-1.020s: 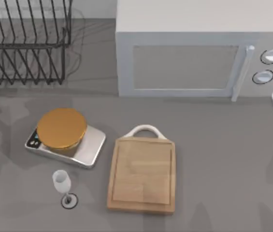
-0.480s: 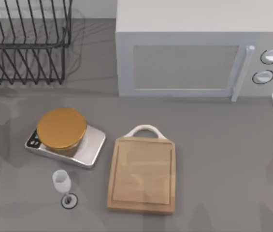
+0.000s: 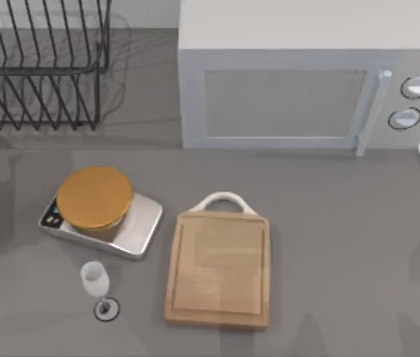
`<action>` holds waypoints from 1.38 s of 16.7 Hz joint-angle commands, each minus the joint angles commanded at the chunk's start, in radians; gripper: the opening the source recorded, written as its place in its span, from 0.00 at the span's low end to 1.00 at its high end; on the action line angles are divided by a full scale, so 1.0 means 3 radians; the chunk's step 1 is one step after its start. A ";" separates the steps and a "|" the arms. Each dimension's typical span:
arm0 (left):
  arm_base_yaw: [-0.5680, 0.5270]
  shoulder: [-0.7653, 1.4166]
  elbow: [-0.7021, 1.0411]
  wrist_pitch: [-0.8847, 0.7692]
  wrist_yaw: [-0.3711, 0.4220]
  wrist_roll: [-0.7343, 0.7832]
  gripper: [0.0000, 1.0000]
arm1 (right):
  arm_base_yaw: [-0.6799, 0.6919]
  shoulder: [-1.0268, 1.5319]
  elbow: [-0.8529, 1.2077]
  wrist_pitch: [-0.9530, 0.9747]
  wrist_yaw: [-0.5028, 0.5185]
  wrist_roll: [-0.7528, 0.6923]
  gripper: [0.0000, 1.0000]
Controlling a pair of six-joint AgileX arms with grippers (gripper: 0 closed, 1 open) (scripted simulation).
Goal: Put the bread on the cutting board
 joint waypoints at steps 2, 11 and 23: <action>0.0000 0.0000 0.0000 0.0000 0.0000 0.0000 0.92 | 0.0000 0.0000 0.0000 0.0000 0.0000 0.0000 1.00; 0.0000 0.0000 0.0000 0.0000 0.0000 0.0000 0.25 | 0.0000 0.0000 0.0000 0.0000 0.0000 0.0000 1.00; -0.0014 -0.0098 0.0013 -0.0077 0.0051 -0.0038 0.00 | 0.0000 0.0000 0.0000 0.0000 0.0000 0.0000 1.00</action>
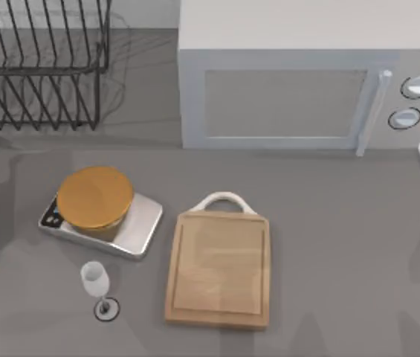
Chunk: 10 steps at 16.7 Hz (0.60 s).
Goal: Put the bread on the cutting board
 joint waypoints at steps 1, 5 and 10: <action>0.0001 -0.0002 0.0010 -0.0011 0.0000 0.0000 0.00 | 0.0000 0.0000 0.0000 0.0000 0.0000 0.0000 1.00; -0.0002 -0.0098 0.0293 -0.0393 -0.0003 0.0006 0.00 | 0.0000 0.0000 0.0000 0.0000 0.0000 0.0000 1.00; -0.0008 -0.0312 0.0757 -0.1110 -0.0003 -0.0005 0.00 | 0.0000 0.0000 0.0000 0.0000 0.0000 0.0000 1.00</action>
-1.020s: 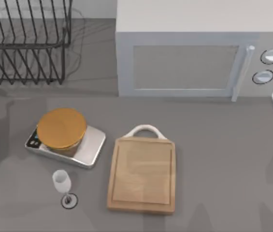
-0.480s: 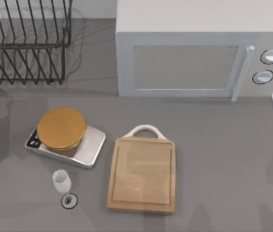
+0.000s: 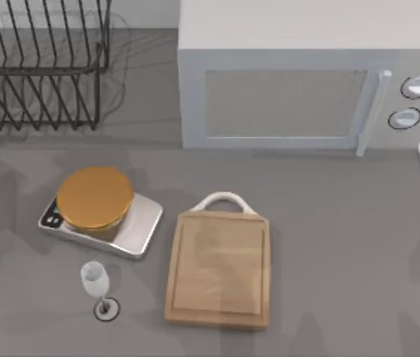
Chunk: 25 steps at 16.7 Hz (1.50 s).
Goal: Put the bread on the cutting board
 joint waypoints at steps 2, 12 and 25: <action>0.0000 -0.0050 0.0072 -0.0082 0.0000 -0.0008 0.00 | 0.0000 0.0000 0.0000 0.0000 0.0000 0.0000 1.00; -0.0220 -0.0205 0.0166 0.0017 -0.0074 0.0686 0.00 | 0.0000 0.0000 0.0000 0.0000 0.0000 0.0000 1.00; -0.1666 -0.0332 0.0162 0.0043 -0.0163 0.5560 0.00 | 0.0000 0.0000 0.0000 0.0000 0.0000 0.0000 1.00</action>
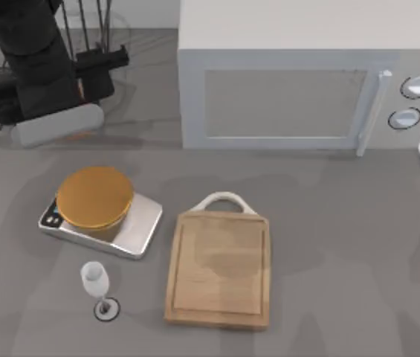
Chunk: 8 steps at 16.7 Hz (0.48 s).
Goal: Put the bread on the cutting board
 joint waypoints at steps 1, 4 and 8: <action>-0.0122 0.0036 -0.0031 -0.0016 0.0020 0.0424 0.00 | 0.0000 0.0000 0.0000 0.0000 0.0000 0.0000 1.00; -0.0478 0.0160 -0.0122 -0.0052 0.0096 0.1607 0.00 | 0.0000 0.0000 0.0000 0.0000 0.0000 0.0000 1.00; -0.0913 0.0303 -0.0200 -0.0033 0.0190 0.2882 0.00 | 0.0000 0.0000 0.0000 0.0000 0.0000 0.0000 1.00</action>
